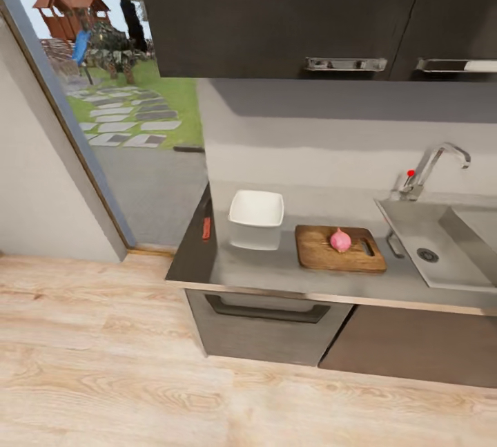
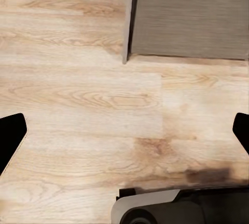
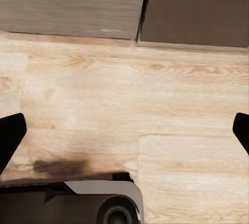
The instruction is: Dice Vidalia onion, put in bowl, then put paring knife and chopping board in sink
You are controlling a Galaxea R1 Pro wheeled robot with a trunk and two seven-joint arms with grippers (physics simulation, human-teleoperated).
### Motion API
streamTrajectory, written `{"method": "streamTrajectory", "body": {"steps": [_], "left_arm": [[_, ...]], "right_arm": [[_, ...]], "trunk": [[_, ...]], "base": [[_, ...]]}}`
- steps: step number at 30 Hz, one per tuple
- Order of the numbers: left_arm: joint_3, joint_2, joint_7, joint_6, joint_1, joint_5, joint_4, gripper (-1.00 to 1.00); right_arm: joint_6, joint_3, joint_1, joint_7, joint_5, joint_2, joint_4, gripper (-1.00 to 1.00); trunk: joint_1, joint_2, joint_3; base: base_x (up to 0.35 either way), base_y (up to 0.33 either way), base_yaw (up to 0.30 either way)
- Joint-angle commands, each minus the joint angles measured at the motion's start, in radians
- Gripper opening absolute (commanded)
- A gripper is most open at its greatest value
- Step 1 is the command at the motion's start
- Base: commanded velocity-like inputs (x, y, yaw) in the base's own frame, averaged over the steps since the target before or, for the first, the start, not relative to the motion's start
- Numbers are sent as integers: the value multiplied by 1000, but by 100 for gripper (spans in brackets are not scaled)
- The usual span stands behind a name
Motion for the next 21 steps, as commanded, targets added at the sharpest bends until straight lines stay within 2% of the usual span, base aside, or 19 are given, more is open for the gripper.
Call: {"method": "streamTrajectory", "body": {"steps": [1, 6, 21], "left_arm": [[-4, 1, 7, -3, 0, 5, 0, 100], [-4, 1, 6, -3, 0, 4, 3, 100], [-4, 1, 5, -3, 0, 4, 5, 100]], "right_arm": [[-2, 6, 0, -6, -10, -1, -1, 100], [-2, 6, 0, -6, -10, -2, -1, 100], [-2, 6, 0, -6, -10, -2, -1, 100]], "trunk": [[1, -2, 0], [1, -2, 8], [1, -2, 30]], "base": [[220, 222, 92], [107, 253, 14], [6, 291, 1]]}}
